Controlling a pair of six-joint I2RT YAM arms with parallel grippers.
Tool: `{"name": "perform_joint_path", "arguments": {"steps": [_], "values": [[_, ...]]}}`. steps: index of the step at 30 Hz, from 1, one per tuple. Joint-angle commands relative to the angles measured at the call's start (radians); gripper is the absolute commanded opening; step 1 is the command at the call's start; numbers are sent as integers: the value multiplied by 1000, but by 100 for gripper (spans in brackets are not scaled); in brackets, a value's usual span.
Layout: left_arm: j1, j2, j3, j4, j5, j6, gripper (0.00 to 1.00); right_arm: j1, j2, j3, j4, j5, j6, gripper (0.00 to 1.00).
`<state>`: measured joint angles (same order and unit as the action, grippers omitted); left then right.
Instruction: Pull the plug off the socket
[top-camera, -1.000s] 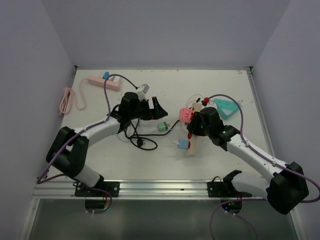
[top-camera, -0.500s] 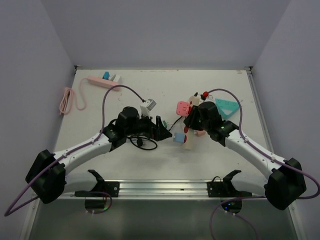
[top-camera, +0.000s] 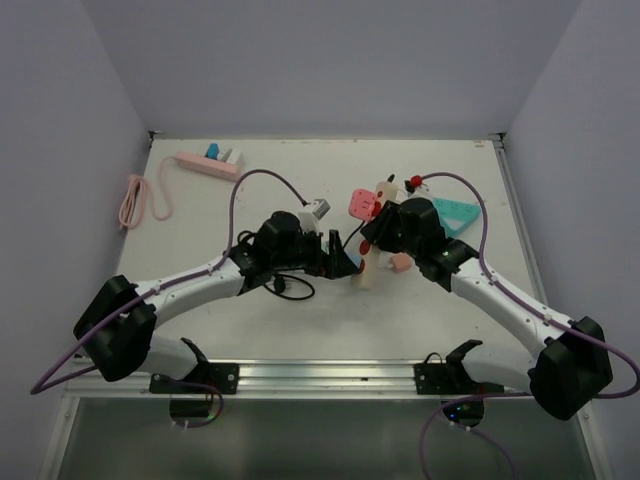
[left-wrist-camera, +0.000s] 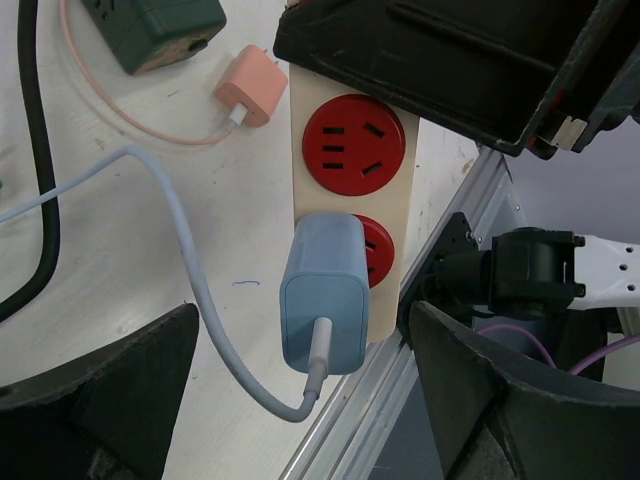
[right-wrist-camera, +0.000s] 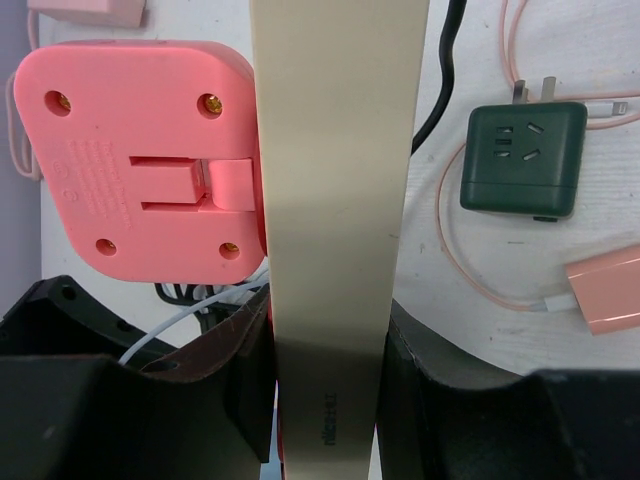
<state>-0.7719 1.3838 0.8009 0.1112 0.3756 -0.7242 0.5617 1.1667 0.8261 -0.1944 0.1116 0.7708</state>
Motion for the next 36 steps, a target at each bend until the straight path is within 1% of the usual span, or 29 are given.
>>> {"name": "perform_joint_path", "arguments": {"steps": [1,4,5,7,8,10,11,12,13,14,16,17,19,20,23,26,31,34,35,36], "values": [[-7,14,55,53,-32,-23,88,-2,-33,18,141,-13,45,0],[-9,35,67,53,-32,-18,77,-2,-39,-8,167,-27,74,0],[-9,38,69,54,-32,-15,68,-2,-39,-15,180,-39,85,0],[-9,47,70,56,-26,-12,57,-2,-39,-25,185,-46,91,0],[-10,49,72,62,-23,-11,43,-2,-39,-30,187,-47,93,0],[-10,47,70,67,-20,-3,28,-2,-42,-38,187,-50,96,0],[-10,46,69,73,-20,3,18,-2,-44,-41,190,-52,100,0],[-12,43,69,73,-27,6,13,-2,-45,-48,188,-58,105,0],[-10,40,67,76,-29,11,9,-2,-45,-53,188,-62,111,2],[-10,37,66,87,-33,15,0,-2,-48,-59,188,-66,128,18],[-10,23,58,99,-50,20,0,-2,-50,-77,188,-82,148,38],[-10,18,55,111,-59,25,0,-2,-50,-94,217,-89,172,51],[-10,5,46,123,-81,28,0,-2,-47,-108,222,-105,197,61],[-12,0,43,137,-87,28,0,-2,-44,-120,222,-107,217,68],[-10,-12,34,165,-112,28,0,3,-44,-137,222,-109,243,76],[-12,-14,34,177,-124,28,0,18,-39,-156,217,-95,275,77],[-12,-12,29,205,-130,29,0,37,-9,-174,242,-96,301,77],[-10,-12,29,214,-126,29,0,46,19,-171,273,-99,300,72],[-10,-14,27,216,-124,29,0,47,24,-167,291,-101,298,67],[-12,-15,27,217,-124,28,0,52,33,-165,299,-99,295,65]]}}
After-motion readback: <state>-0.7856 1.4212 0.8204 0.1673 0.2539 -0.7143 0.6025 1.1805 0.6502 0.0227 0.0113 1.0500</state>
